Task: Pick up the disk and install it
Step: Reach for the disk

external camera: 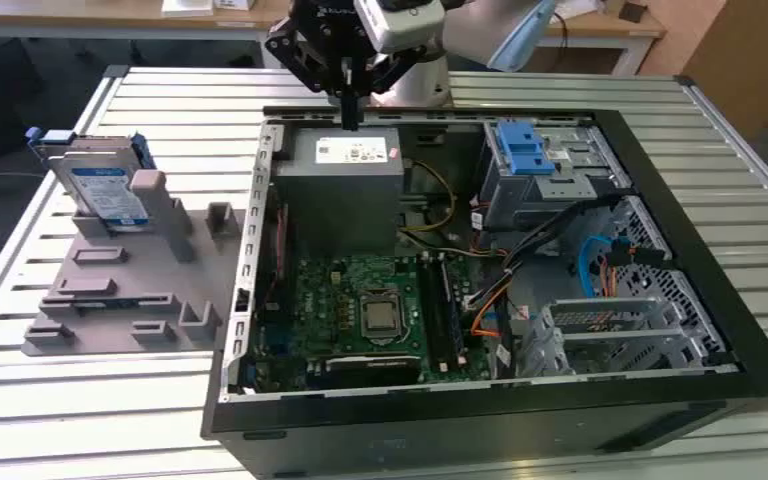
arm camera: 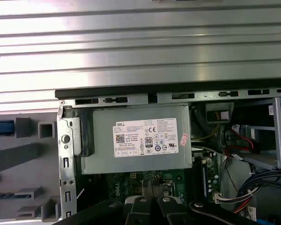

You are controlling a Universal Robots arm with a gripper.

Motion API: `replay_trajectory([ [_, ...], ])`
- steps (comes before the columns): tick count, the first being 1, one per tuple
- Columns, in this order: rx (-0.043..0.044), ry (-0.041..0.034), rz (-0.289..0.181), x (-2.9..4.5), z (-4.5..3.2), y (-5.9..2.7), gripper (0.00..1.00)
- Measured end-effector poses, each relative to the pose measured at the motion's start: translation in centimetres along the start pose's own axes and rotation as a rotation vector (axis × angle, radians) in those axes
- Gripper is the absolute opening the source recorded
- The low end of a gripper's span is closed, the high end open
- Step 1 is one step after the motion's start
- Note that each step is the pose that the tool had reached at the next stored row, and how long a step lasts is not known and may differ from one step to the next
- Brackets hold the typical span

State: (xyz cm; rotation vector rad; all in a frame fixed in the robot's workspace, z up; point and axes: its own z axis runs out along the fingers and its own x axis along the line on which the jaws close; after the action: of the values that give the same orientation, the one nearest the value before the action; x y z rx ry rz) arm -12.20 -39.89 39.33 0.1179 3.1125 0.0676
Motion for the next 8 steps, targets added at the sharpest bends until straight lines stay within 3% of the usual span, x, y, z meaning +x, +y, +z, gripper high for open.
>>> replay_trajectory([
  [8, 0.0000, 0.0000, 0.000, 0.02, 0.00, 0.00, 0.11],
])
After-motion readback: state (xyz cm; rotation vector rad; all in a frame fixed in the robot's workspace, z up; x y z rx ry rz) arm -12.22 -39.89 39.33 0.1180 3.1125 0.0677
